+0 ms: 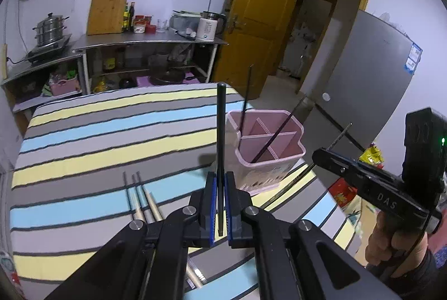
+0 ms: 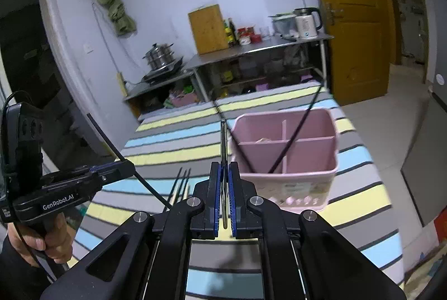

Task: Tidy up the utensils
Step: 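Lift the black chopstick upright with the right gripper over the pink caddy, then lower the chopstick into the caddy and open the right gripper, then move the right gripper back toward the remaining chopsticks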

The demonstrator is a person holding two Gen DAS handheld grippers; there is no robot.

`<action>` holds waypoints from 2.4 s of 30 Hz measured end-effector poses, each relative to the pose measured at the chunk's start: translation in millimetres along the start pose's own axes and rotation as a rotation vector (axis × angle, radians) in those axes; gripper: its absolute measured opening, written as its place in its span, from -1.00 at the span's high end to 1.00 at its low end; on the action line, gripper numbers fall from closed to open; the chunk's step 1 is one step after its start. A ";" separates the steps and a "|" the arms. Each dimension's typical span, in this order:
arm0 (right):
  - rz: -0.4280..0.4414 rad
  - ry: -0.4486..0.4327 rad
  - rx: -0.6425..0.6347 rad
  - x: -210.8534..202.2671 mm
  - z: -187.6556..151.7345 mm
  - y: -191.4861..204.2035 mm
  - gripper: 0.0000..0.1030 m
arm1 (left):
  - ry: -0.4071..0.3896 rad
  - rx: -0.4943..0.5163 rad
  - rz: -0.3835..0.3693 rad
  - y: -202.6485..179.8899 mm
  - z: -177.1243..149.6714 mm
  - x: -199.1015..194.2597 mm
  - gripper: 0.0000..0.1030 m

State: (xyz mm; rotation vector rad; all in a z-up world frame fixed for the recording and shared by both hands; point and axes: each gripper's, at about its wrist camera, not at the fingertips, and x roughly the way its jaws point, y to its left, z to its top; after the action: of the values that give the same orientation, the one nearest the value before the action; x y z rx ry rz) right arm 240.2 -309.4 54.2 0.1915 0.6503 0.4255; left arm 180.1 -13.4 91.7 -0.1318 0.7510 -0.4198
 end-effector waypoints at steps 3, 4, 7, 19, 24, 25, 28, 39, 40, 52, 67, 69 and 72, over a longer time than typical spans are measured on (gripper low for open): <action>-0.013 -0.034 0.015 -10.3 12.1 -8.4 0.90 | -0.024 0.002 -0.027 -9.9 16.9 0.8 0.90; -0.015 -0.043 0.018 -12.6 14.9 -10.9 0.90 | -0.031 0.003 -0.033 -12.1 22.6 0.8 0.90; -0.029 -0.082 0.027 -21.3 28.2 -17.4 0.90 | -0.063 0.006 -0.055 -20.3 41.0 -1.4 0.90; -0.058 -0.171 0.048 -24.3 65.5 -34.2 0.90 | -0.125 0.002 -0.086 -34.7 89.5 10.1 0.90; -0.072 -0.138 0.063 -3.0 60.6 -41.9 0.90 | -0.090 -0.009 -0.082 -30.7 86.2 34.4 0.90; -0.072 -0.124 0.070 2.9 57.6 -43.8 0.90 | -0.079 -0.014 -0.082 -29.0 83.7 40.6 0.90; -0.079 -0.091 0.078 17.8 49.7 -47.4 0.89 | -0.053 -0.020 -0.077 -23.9 77.0 57.1 0.90; -0.094 0.002 0.097 55.4 26.9 -59.7 0.89 | 0.026 -0.044 -0.065 -12.4 56.7 98.3 0.90; -0.094 0.009 0.099 57.6 25.5 -60.6 0.89 | 0.032 -0.046 -0.066 -11.2 55.3 101.6 0.90; -0.115 0.035 0.131 58.9 18.3 -69.4 0.68 | 0.046 -0.034 -0.055 -8.0 47.6 102.3 0.81; -0.102 -0.031 0.094 15.6 3.5 -48.7 0.52 | -0.053 -0.014 -0.011 0.5 10.1 49.4 0.74; -0.092 -0.036 0.082 9.6 -0.1 -42.3 0.52 | -0.066 -0.012 0.007 1.7 3.6 42.3 0.74; -0.063 -0.036 0.067 4.3 -5.6 -33.1 0.52 | -0.084 -0.009 0.034 4.5 -11.7 31.6 0.74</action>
State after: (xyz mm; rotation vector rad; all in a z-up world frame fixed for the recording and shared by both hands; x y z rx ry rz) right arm 250.5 -337.0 37.5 0.2412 0.6342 0.3391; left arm 194.1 -22.1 62.0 -0.1443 0.6718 -0.3767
